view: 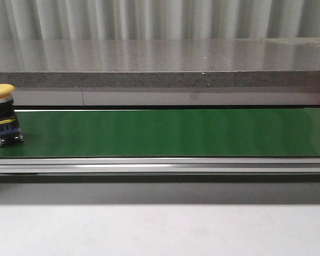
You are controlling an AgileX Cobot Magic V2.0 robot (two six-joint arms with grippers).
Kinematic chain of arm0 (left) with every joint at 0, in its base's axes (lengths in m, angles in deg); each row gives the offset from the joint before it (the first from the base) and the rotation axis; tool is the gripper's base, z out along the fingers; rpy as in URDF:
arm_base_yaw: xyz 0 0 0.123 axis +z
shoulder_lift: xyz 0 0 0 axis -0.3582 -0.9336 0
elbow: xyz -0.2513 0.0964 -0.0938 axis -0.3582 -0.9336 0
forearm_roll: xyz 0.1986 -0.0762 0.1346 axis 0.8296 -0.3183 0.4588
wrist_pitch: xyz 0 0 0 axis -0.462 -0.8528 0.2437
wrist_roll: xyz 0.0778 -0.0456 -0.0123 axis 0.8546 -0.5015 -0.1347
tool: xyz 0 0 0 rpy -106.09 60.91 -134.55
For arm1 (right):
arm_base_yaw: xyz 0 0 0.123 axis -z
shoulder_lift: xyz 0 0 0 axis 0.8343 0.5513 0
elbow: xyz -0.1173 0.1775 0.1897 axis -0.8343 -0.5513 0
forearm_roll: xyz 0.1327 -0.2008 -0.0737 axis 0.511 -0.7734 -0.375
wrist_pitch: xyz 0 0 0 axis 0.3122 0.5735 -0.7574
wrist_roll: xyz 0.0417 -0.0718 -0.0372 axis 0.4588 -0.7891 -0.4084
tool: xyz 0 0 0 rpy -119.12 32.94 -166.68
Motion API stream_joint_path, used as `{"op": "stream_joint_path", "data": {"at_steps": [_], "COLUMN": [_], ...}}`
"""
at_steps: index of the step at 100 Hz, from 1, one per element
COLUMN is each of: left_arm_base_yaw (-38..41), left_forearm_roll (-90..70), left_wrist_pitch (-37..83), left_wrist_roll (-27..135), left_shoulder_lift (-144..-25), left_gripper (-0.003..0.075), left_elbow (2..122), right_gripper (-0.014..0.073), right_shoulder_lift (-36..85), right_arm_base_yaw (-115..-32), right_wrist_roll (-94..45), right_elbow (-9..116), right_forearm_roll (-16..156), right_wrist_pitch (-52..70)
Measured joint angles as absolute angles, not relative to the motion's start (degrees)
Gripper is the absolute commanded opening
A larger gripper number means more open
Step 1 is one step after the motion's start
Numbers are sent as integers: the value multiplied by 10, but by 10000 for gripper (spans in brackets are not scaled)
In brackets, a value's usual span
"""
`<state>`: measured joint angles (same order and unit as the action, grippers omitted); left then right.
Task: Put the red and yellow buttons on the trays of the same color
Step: 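Move the left gripper to a red button and grasp it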
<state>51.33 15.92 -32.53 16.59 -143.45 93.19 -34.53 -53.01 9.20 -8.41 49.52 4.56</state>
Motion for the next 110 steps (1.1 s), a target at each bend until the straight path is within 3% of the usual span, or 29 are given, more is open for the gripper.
{"op": "stream_joint_path", "data": {"at_steps": [18, 30, 82, 110], "left_arm_base_yaw": [513, 513, 506, 436], "left_forearm_roll": [159, 159, 164, 165], "left_wrist_pitch": [-315, -314, -335, -345], "left_wrist_roll": [166, 166, 176, 176], "left_shoulder_lift": [-1435, -1435, -1318, -1251], "left_gripper": [197, 134, 133, 133], "left_elbow": [932, 932, 930, 930], "right_gripper": [-67, -67, -67, -67], "right_shoulder_lift": [-345, -345, -345, -345], "right_arm_base_yaw": [-530, -530, -530, -530], "right_wrist_roll": [92, 92, 92, 92], "right_elbow": [-84, -84, -84, -84], "right_forearm_roll": [495, 495, 495, 495], "right_wrist_pitch": [46, 46, 46, 46]}}
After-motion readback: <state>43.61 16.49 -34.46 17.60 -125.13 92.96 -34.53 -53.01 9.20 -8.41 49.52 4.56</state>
